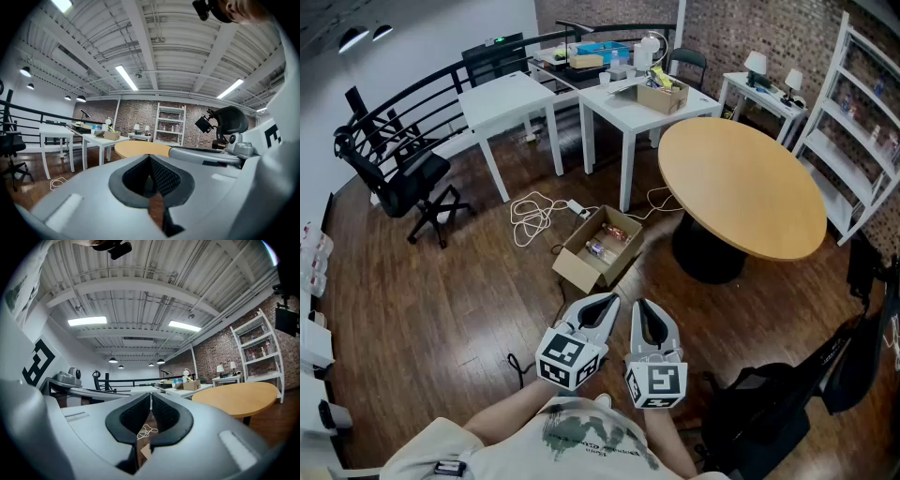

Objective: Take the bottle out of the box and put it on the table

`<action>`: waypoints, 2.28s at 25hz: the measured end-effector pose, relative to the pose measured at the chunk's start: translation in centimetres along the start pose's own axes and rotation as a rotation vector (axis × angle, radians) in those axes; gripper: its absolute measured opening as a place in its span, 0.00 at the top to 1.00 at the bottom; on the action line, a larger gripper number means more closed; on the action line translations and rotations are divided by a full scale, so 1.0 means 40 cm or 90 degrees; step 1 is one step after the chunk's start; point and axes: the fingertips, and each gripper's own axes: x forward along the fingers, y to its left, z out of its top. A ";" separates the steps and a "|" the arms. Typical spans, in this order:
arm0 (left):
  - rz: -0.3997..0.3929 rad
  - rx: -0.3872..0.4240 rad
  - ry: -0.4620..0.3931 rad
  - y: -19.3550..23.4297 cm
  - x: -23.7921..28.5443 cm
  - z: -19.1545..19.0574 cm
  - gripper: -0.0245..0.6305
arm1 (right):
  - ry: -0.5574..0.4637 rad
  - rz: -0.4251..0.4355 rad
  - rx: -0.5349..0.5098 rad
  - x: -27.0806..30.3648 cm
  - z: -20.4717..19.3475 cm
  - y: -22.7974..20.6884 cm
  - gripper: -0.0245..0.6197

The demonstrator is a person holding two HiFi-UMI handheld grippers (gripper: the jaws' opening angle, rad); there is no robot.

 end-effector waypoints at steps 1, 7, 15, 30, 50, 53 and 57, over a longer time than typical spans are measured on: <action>-0.001 0.000 0.001 -0.006 0.006 0.001 0.96 | 0.002 0.001 0.000 -0.002 0.002 -0.005 0.94; -0.015 0.007 0.005 -0.031 0.061 0.008 0.96 | 0.011 -0.007 0.002 0.003 0.002 -0.056 0.94; -0.028 0.002 0.004 -0.019 0.144 0.001 0.96 | 0.013 -0.015 -0.017 0.042 0.006 -0.118 0.94; -0.028 -0.033 -0.011 0.188 0.304 0.035 0.96 | 0.030 -0.005 -0.029 0.288 -0.017 -0.159 0.94; -0.051 -0.070 -0.024 0.584 0.578 0.138 0.96 | 0.054 -0.008 -0.051 0.786 0.007 -0.190 0.94; -0.055 -0.074 -0.030 0.613 0.599 0.149 0.96 | 0.053 -0.007 -0.059 0.818 0.016 -0.187 0.93; -0.058 -0.082 -0.031 0.640 0.620 0.152 0.96 | 0.056 -0.004 -0.062 0.854 0.009 -0.186 0.93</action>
